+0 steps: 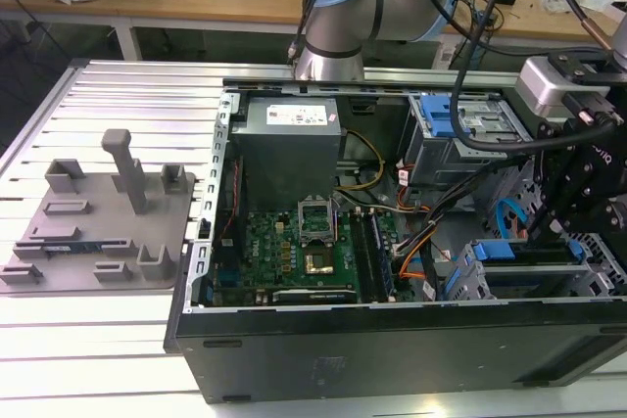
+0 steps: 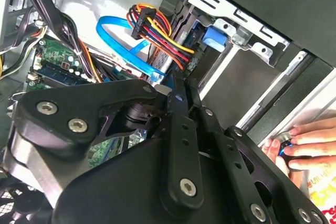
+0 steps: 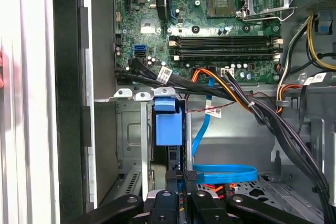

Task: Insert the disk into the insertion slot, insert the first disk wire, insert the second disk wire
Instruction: 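Insert the second disk wire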

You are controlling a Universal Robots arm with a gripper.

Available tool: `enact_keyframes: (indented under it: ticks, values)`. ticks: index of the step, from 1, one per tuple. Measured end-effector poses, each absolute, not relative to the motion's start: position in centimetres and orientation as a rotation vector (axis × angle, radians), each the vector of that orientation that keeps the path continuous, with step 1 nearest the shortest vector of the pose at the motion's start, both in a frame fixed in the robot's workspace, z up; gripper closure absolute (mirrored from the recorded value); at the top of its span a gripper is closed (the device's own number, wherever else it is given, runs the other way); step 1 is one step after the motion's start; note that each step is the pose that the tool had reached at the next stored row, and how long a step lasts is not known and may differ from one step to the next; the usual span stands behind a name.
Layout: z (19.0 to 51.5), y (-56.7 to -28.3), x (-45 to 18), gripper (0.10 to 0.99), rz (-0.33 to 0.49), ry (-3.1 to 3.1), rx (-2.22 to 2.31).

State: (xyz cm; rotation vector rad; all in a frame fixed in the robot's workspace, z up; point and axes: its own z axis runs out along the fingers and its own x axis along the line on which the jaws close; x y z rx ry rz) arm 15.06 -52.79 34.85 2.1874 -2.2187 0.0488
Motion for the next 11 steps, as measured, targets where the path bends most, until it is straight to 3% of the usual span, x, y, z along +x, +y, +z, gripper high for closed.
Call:
enact_keyframes:
  ticks: [11]
  values:
    - [34.29,-52.81,15.10,0.925,0.049,-2.212,2.194]
